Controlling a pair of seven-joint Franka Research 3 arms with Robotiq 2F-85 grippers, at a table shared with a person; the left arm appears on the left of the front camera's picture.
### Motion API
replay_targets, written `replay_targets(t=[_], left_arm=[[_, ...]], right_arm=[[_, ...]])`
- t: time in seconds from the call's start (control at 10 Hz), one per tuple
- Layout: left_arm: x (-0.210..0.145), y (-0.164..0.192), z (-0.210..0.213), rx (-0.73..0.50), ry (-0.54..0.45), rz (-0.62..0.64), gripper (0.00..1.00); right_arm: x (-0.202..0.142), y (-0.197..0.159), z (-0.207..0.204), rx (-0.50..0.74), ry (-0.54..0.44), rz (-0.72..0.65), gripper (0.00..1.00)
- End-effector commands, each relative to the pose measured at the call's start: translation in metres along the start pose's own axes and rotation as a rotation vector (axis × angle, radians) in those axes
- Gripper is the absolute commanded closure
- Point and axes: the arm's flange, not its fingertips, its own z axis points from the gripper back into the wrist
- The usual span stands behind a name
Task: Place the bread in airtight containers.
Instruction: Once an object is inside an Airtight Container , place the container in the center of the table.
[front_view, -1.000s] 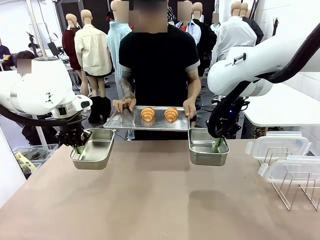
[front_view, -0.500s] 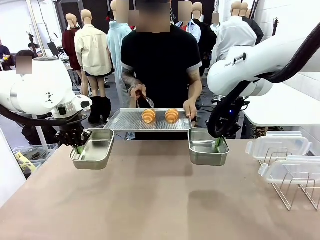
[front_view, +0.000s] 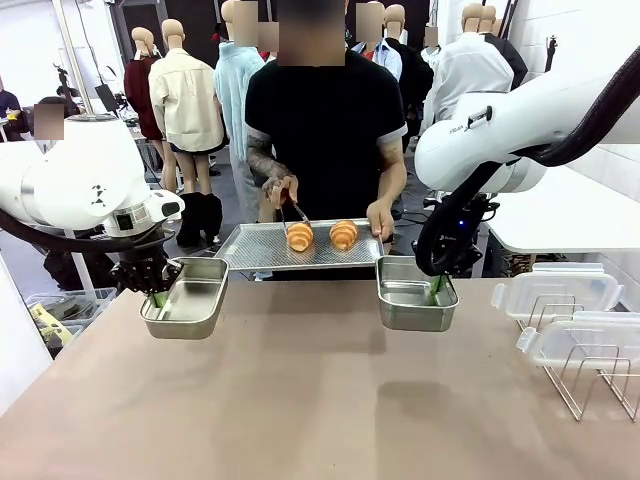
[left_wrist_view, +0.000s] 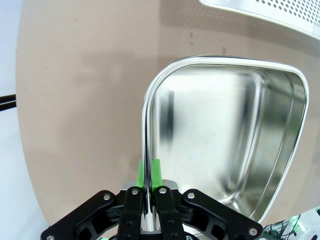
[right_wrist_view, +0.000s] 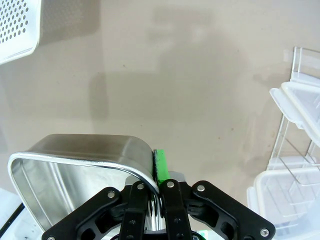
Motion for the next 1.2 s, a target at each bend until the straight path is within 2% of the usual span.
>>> replay_targets(t=[0.0,1.1], left_arm=[[0.0012,0.001,0.002,-0.001,-0.011,0.002,1.0],[0.0012,0.001,0.002,-0.001,-0.011,0.002,1.0]], right_arm=[[-0.0001,0.0008,0.0016,0.005,-0.019,-0.003,1.0],[-0.0001,0.0008,0.0016,0.005,-0.019,-0.003,1.0]])
